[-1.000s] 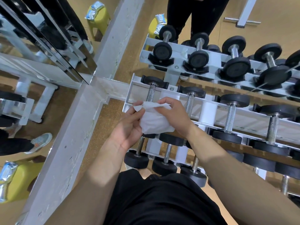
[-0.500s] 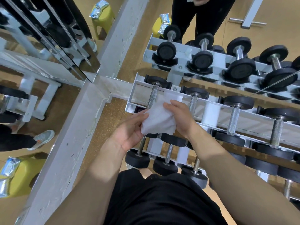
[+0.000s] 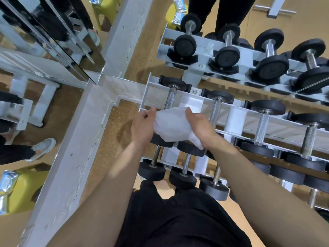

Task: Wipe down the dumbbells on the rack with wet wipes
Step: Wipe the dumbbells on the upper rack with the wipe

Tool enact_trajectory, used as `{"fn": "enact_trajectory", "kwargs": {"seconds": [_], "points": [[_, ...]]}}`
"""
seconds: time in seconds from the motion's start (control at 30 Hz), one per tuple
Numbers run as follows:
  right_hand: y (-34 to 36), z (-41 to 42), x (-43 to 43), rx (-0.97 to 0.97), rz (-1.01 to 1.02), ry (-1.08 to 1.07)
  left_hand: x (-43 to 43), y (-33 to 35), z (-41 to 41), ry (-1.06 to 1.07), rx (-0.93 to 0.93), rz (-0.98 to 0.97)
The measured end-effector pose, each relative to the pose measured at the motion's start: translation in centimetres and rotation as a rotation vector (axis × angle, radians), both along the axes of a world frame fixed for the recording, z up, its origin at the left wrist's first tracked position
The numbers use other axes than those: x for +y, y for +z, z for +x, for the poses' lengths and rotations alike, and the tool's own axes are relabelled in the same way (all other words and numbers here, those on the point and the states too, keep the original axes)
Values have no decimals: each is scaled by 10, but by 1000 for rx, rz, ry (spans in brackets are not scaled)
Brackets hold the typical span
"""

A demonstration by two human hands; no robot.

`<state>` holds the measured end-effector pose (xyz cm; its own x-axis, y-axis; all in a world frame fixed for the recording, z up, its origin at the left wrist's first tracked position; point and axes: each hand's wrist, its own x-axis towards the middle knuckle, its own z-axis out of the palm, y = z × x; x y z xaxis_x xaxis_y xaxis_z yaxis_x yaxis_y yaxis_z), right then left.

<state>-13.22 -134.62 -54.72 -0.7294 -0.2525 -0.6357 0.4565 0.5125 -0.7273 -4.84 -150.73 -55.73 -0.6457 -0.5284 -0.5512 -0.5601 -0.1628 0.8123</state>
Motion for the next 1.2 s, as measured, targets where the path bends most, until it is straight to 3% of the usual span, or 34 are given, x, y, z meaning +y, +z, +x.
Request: {"fn": "enact_trajectory", "kwargs": {"seconds": [0.07, 0.2, 0.3, 0.37, 0.63, 0.77, 0.83, 1.0, 1.2], "points": [[-4, -9, -3, -37, 10, -29, -2, -1, -11, -64, -7, -23], [-16, -38, -14, -114, 26, 26, -13, 2, -34, -348, -68, 232], [-24, -62, -24, -145, 32, 149, -27, -4, -50, -547, -105, 155], [-28, -74, -29, -162, 9, 236, -33, -18, -61, -532, -70, 28], [-68, -111, -22, -188, -80, 385, -39, -70, -96, -279, 27, -93], [-86, -111, -1, -232, -346, 145, -41, -86, -113, -162, 59, -96], [-95, -107, 3, -218, -366, 15, -42, -93, -120, -108, 47, -86], [-116, -96, -4, -209, -314, -268, -41, -106, -129, -131, -86, -156], [-145, -89, -28, -20, 40, -409, -38, -117, -129, -132, -118, -322]]}}
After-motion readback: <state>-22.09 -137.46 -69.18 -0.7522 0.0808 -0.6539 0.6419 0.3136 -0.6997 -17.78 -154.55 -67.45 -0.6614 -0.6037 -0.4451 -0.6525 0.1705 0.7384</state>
